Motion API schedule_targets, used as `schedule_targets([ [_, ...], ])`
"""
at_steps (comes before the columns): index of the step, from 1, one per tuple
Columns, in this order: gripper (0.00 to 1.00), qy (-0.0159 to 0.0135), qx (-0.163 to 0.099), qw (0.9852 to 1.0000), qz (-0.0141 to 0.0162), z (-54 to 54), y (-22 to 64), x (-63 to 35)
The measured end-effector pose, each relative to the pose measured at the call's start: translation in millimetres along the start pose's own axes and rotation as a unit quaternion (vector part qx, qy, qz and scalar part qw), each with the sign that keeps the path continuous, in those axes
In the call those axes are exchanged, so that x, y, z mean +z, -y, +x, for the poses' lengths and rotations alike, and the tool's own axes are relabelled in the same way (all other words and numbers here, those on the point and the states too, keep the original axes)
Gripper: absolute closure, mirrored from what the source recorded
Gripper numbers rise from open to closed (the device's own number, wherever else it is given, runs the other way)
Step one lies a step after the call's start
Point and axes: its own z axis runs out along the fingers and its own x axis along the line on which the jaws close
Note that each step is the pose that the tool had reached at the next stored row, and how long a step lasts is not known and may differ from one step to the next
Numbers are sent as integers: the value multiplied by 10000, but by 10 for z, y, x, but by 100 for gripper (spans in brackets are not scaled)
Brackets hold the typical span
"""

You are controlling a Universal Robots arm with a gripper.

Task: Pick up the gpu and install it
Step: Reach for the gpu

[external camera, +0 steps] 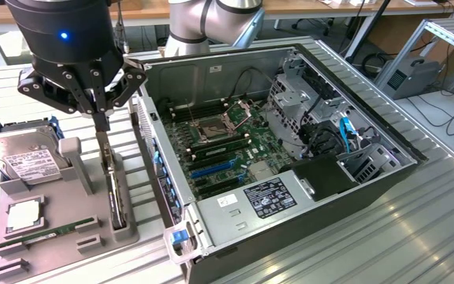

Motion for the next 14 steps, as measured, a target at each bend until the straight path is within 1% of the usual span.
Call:
schedule_targets([
  [4,89,0,0,10000,0,0,3,0],
  [10,89,1,0,10000,18,-1,8,0],
  [14,89,2,-1,10000,20,-1,4,0],
])
